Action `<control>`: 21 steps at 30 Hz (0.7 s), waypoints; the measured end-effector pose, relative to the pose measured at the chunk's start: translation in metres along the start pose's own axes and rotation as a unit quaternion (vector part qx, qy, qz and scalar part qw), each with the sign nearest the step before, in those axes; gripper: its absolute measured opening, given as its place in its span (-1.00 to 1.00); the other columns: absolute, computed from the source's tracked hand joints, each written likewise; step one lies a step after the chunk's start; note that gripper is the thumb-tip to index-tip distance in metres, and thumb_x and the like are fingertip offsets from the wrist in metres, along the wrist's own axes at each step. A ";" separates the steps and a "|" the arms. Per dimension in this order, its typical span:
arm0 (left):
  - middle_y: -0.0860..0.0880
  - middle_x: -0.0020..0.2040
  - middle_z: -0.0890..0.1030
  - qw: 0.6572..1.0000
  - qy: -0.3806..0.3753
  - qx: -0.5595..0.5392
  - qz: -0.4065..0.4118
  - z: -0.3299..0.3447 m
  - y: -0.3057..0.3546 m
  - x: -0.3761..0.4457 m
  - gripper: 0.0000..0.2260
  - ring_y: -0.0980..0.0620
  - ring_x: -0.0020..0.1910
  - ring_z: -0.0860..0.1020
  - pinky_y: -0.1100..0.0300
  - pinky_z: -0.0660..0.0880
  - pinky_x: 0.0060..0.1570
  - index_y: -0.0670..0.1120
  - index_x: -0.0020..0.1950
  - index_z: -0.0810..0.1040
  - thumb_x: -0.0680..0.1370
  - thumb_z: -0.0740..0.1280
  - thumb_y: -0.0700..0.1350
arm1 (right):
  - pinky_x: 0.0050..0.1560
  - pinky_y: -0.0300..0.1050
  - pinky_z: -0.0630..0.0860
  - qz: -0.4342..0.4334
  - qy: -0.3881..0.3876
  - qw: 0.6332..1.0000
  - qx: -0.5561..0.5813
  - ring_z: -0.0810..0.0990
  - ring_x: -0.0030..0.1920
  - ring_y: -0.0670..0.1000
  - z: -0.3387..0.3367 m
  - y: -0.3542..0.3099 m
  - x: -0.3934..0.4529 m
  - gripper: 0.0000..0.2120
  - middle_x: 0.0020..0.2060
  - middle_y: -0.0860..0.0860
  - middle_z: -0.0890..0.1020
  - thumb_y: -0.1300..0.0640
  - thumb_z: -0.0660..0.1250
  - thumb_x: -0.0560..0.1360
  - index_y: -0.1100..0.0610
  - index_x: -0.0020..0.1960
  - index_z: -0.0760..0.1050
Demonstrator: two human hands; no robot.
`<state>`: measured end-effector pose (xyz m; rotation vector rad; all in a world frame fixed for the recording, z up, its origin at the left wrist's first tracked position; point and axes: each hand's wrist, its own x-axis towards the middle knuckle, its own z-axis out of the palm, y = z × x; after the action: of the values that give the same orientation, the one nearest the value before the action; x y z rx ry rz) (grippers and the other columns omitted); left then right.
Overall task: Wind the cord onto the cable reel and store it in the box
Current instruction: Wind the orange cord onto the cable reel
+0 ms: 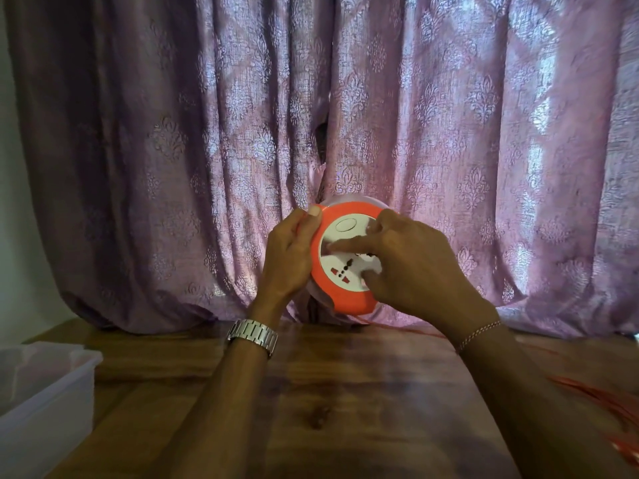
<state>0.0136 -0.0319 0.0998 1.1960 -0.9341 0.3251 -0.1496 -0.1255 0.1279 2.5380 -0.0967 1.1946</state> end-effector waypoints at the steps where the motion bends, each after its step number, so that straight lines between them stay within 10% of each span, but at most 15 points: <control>1: -0.30 -0.12 0.68 1.000 -0.001 0.002 0.001 0.001 0.000 0.000 -0.47 -0.30 -0.14 0.64 -0.25 0.60 -0.02 -0.25 -0.01 0.59 0.58 0.27 0.26 | -0.22 -0.12 0.34 0.017 0.014 1.000 0.001 0.57 -0.02 0.07 0.000 0.000 0.000 -0.48 -0.02 -0.03 0.56 -0.13 0.39 0.31 -0.45 0.22 0.38; 5: -0.36 -0.17 0.61 1.000 0.008 -0.029 -0.005 0.001 0.005 -0.001 -0.46 -0.08 -0.20 0.54 -0.03 0.47 -0.12 -0.28 -0.02 0.57 0.56 0.28 0.25 | -0.23 -0.13 0.42 0.092 0.068 0.993 0.033 0.62 -0.08 0.05 0.005 0.002 0.002 -0.39 -0.16 -0.10 0.69 -0.51 0.25 0.22 -0.38 0.24 0.40; 11: -0.39 -0.11 0.63 1.000 0.013 -0.028 -0.003 0.002 0.008 -0.002 -0.45 -0.11 -0.17 0.58 -0.11 0.52 -0.13 -0.29 -0.02 0.57 0.56 0.27 0.25 | -0.30 -0.17 0.33 0.078 0.090 0.993 0.003 0.62 -0.11 0.03 0.007 0.003 0.003 -0.36 -0.21 -0.09 0.69 -0.54 0.11 0.28 -0.26 0.22 0.47; 17: -0.37 -0.08 0.66 1.000 0.019 -0.021 -0.001 0.000 0.007 -0.002 -0.43 -0.12 -0.15 0.59 -0.29 0.55 -0.02 -0.25 -0.02 0.60 0.51 0.26 0.30 | -0.23 0.00 0.52 -0.012 0.056 0.996 0.066 0.45 0.02 0.05 -0.001 0.010 0.004 -0.84 -0.03 -0.06 0.59 0.03 0.41 0.43 -0.05 0.02 0.62; 21: -0.41 -0.08 0.64 1.000 0.024 -0.012 -0.003 -0.001 0.006 -0.001 -0.48 -0.21 -0.17 0.61 -0.31 0.54 -0.04 -0.28 -0.01 0.58 0.59 0.26 0.22 | -0.20 -0.10 0.43 -0.045 -0.025 0.996 0.071 0.36 0.14 0.06 -0.002 0.010 0.005 -0.60 0.22 -0.05 0.48 0.32 0.41 0.35 -0.15 -0.01 0.64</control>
<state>0.0090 -0.0284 0.1030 1.1638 -0.8908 0.3360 -0.1496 -0.1339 0.1353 2.6649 0.0927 1.1413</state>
